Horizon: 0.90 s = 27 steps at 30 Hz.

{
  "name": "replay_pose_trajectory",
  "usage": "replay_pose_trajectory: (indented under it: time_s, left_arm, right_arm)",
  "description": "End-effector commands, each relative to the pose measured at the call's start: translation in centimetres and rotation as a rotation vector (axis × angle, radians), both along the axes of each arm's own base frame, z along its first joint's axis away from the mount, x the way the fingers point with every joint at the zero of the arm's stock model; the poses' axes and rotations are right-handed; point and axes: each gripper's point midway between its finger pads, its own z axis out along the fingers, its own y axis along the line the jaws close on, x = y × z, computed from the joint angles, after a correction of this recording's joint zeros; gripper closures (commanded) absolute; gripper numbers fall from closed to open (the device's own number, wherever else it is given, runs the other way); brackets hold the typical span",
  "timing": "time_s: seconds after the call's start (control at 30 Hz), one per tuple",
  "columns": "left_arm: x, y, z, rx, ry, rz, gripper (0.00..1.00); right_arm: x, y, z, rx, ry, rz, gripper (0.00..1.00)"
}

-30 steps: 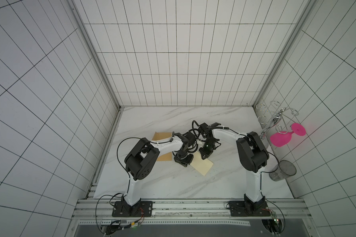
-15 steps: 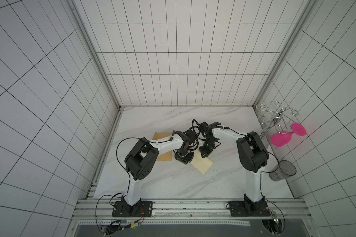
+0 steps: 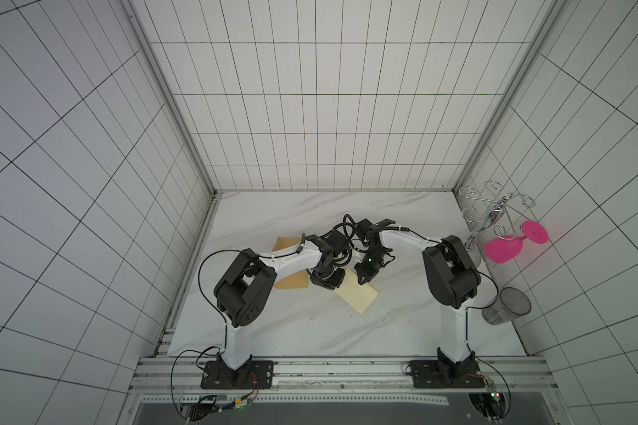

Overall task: Fold the letter paper in half and place it into the envelope
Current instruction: Fold the letter paper at the center of the board.

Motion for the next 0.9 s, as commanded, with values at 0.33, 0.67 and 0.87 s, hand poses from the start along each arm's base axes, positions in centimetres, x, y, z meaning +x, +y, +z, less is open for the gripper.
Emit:
replay_pose_trajectory:
  time_s: [0.33,0.67,0.87]
  left_arm:
    - [2.4,-1.8,0.7,-0.114,-0.117,0.004,1.00]
    - [1.2,-0.9,-3.7,-0.062,-0.048,0.002,1.00]
    - [0.9,-0.5,-6.2,-0.029,-0.020,0.025,1.00]
  right_arm:
    - [-1.7,3.1,1.7,0.177,0.120,0.058,1.00]
    - [-2.0,2.7,1.4,0.177,0.131,0.060,1.00]
    - [-2.2,2.9,1.2,0.192,0.151,0.060,1.00]
